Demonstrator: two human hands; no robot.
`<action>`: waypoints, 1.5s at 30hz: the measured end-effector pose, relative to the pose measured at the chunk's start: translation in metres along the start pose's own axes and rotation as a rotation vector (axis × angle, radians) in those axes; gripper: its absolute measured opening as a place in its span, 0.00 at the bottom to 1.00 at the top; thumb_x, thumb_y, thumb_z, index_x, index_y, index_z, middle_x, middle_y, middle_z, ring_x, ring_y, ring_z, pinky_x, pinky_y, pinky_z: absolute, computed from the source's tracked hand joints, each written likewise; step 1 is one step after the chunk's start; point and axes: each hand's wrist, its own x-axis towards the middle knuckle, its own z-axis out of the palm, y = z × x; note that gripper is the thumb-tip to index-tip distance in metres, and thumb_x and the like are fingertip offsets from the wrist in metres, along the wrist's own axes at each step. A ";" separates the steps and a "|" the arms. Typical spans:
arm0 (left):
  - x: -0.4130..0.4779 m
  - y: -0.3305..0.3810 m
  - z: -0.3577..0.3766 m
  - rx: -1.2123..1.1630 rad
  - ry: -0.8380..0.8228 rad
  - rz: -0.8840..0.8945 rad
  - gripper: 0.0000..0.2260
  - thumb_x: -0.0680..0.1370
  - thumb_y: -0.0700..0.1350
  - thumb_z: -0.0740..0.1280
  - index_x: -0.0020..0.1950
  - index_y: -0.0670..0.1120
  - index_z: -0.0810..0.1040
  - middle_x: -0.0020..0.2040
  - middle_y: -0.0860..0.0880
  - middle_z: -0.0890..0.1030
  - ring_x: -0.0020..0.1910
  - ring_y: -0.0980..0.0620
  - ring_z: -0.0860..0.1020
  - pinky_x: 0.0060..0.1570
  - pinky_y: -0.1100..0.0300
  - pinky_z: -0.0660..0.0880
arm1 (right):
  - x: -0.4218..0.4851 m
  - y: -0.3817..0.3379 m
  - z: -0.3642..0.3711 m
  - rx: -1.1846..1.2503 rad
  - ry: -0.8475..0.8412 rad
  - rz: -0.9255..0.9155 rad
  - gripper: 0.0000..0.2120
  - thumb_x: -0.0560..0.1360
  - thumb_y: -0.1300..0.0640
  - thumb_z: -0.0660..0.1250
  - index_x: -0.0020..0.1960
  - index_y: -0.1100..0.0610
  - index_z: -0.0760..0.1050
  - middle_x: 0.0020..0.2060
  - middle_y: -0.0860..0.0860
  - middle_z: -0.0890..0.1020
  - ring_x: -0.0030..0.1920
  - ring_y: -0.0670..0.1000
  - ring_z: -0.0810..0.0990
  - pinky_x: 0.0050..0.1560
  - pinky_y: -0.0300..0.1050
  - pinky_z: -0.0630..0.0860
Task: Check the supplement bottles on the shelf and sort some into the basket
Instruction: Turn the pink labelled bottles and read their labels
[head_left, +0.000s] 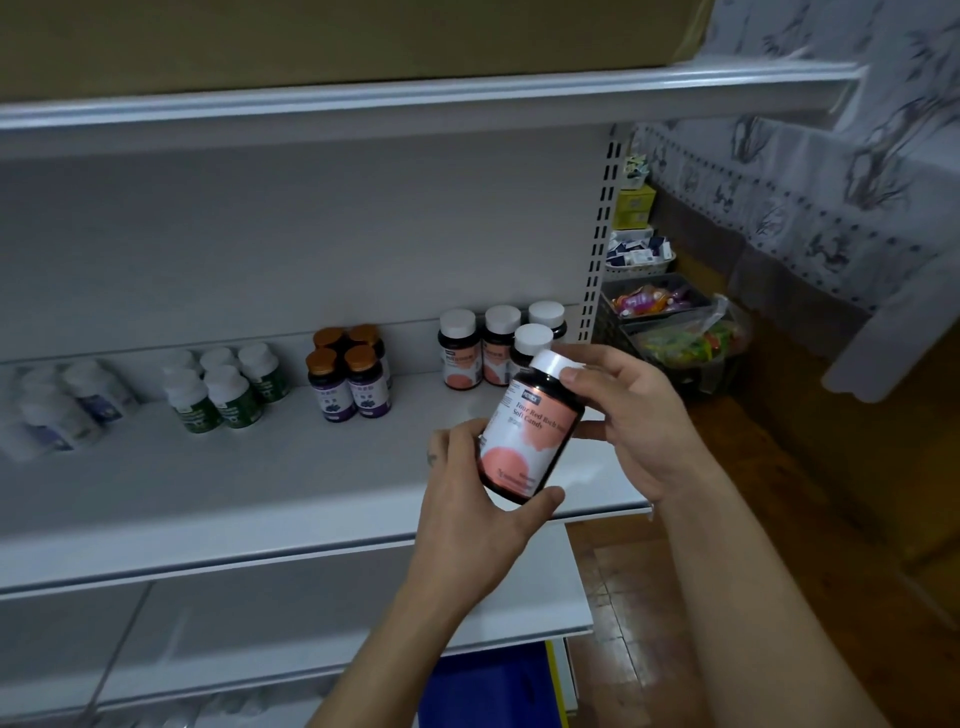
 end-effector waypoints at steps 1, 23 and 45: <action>0.000 0.000 0.001 0.003 0.002 0.008 0.29 0.67 0.55 0.77 0.61 0.57 0.65 0.56 0.58 0.66 0.49 0.64 0.73 0.42 0.72 0.73 | 0.000 0.000 -0.002 0.000 -0.004 0.004 0.10 0.77 0.60 0.66 0.56 0.52 0.79 0.44 0.46 0.84 0.51 0.50 0.82 0.45 0.49 0.79; -0.014 0.001 0.004 -0.451 -0.058 -0.088 0.11 0.81 0.53 0.61 0.62 0.55 0.70 0.52 0.53 0.80 0.41 0.49 0.82 0.33 0.65 0.74 | -0.012 0.008 -0.008 0.134 -0.150 0.078 0.20 0.71 0.52 0.67 0.62 0.55 0.77 0.50 0.53 0.83 0.51 0.51 0.82 0.45 0.46 0.79; -0.015 0.000 -0.002 -0.173 -0.033 -0.007 0.30 0.69 0.51 0.77 0.67 0.57 0.67 0.55 0.58 0.77 0.47 0.62 0.79 0.40 0.71 0.75 | -0.017 -0.011 0.010 -0.197 -0.029 -0.002 0.08 0.74 0.48 0.68 0.49 0.49 0.82 0.43 0.43 0.85 0.44 0.39 0.82 0.36 0.32 0.76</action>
